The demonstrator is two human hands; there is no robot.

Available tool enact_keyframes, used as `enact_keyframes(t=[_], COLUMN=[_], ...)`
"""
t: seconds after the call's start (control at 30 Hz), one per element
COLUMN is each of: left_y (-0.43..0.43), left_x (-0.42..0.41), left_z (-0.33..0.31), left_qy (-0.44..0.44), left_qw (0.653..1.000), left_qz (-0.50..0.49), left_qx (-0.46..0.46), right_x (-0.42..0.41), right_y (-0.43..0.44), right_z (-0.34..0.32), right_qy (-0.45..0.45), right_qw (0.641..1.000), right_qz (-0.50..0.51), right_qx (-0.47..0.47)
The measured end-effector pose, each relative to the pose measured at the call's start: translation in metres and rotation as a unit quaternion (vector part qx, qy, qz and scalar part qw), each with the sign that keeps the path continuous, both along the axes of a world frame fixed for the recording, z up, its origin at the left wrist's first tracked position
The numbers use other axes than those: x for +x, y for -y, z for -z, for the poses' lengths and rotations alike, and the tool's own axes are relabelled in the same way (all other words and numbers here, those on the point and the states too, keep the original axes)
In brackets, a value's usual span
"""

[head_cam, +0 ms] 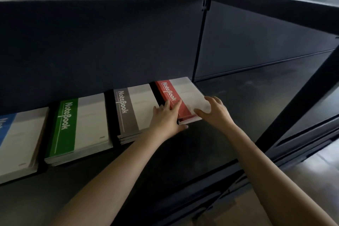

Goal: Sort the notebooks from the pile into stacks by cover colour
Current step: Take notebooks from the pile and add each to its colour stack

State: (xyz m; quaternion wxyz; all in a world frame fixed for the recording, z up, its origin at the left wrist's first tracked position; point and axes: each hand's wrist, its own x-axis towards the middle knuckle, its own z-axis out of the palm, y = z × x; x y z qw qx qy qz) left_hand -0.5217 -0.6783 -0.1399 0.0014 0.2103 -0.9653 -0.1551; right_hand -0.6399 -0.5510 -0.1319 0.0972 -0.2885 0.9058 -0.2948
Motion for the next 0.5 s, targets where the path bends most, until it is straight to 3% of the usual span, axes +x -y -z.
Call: enact_keyframes(t=[0.17,0.3,0.5], left_y=[-0.001,-0.005,-0.015], left_x=[-0.012,-0.019,-0.029], left_z=[0.002,0.001,-0.007], left_qy=[-0.01,0.051,0.099], left_qw=[1.0,0.998,0.994], left_qz=[-0.008,0.022,-0.009], left_qx=[0.009,0.024,0.055], right_x=[-0.009,-0.01,-0.017], right_y=[-0.006,-0.003,0.0], right_z=[0.005,0.008,0.012], right_qy=[0.04,0.015,0.03], right_qw=[0.998,1.0,0.999], right_qz=[-0.028,0.001,-0.004], right_qx=[0.039,0.019,0.019])
